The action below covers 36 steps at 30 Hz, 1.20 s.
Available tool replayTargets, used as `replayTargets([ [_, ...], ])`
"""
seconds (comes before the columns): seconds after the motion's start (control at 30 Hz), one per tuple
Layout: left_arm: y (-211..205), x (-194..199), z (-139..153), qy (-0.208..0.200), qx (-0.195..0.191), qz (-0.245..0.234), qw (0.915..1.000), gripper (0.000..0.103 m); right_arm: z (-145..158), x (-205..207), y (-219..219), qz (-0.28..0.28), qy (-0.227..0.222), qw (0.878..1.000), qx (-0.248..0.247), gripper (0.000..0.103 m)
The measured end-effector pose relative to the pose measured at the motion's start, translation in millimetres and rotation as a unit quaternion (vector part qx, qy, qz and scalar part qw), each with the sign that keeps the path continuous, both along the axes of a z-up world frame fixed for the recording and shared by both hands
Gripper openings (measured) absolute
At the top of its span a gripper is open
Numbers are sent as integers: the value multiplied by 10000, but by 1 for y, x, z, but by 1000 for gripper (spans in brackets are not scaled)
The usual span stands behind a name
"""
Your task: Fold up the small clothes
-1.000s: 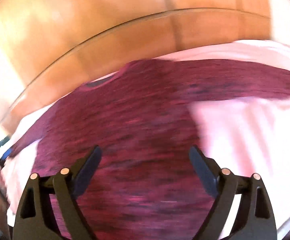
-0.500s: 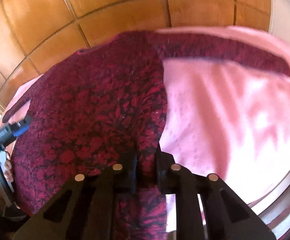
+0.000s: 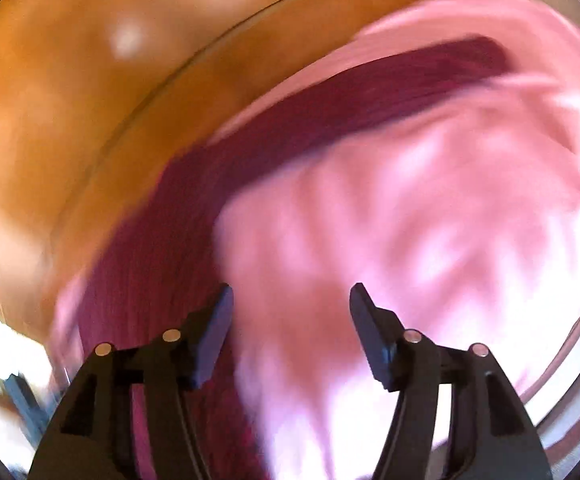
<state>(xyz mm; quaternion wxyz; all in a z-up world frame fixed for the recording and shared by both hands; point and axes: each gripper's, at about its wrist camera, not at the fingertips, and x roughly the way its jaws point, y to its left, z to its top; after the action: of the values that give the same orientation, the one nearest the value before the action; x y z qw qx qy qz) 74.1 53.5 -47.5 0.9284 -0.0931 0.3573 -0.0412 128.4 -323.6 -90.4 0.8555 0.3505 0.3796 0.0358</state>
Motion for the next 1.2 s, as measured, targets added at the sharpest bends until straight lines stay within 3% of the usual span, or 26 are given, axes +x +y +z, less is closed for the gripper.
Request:
replayTargets([
  [0.13, -4, 16, -18, 285, -29, -33, 9996, 74, -27, 29, -85, -1349, 30, 9848, 1093, 62],
  [0.27, -9, 18, -23, 228, 63, -206, 9995, 87, -52, 55, -133, -2129, 1, 9567, 1985, 58],
  [0.33, -13, 19, -25, 225, 148, -265, 9993, 90, -57, 67, -145, -2365, 56, 9489, 2087, 57],
  [0.37, -14, 20, -26, 224, 175, -306, 9991, 93, -58, 73, -149, -2407, 88, 9480, 2080, 56],
  [0.43, -15, 21, -27, 225, 179, -358, 9989, 93, -57, 83, -154, -2539, 227, 9487, 1873, 44],
  [0.47, -14, 22, -27, 226, 157, -364, 9990, 94, -56, 91, -153, -2581, 303, 9494, 1762, 25],
  [0.5, -13, 22, -28, 227, 130, -368, 9990, 94, -55, 99, -153, -2600, 453, 9523, 1534, 13],
  [0.6, -13, 21, -29, 217, 104, -391, 9989, 96, -42, 104, -160, -2589, 684, 9598, 837, 10],
  [0.67, -14, 22, -29, 198, 110, -450, 9987, 99, -13, 108, -148, -2575, 623, 9640, 222, 10],
  [0.77, -16, 23, -30, 180, 166, -429, 9988, 99, 31, 123, -114, -1980, 263, 9778, -639, 10],
  [0.87, -15, 23, -29, 145, 100, -430, 9989, 99, 61, 131, -63, -1094, -128, 9878, -1098, 10],
  [1.03, -14, 22, -29, 100, 40, -434, 9990, 99, 92, 134, 51, 141, -585, 9850, -1616, 10],
  [1.2, -9, 19, -30, 49, -106, -451, 9989, 99, 90, 160, 160, 1121, -607, 9772, -1696, 10],
])
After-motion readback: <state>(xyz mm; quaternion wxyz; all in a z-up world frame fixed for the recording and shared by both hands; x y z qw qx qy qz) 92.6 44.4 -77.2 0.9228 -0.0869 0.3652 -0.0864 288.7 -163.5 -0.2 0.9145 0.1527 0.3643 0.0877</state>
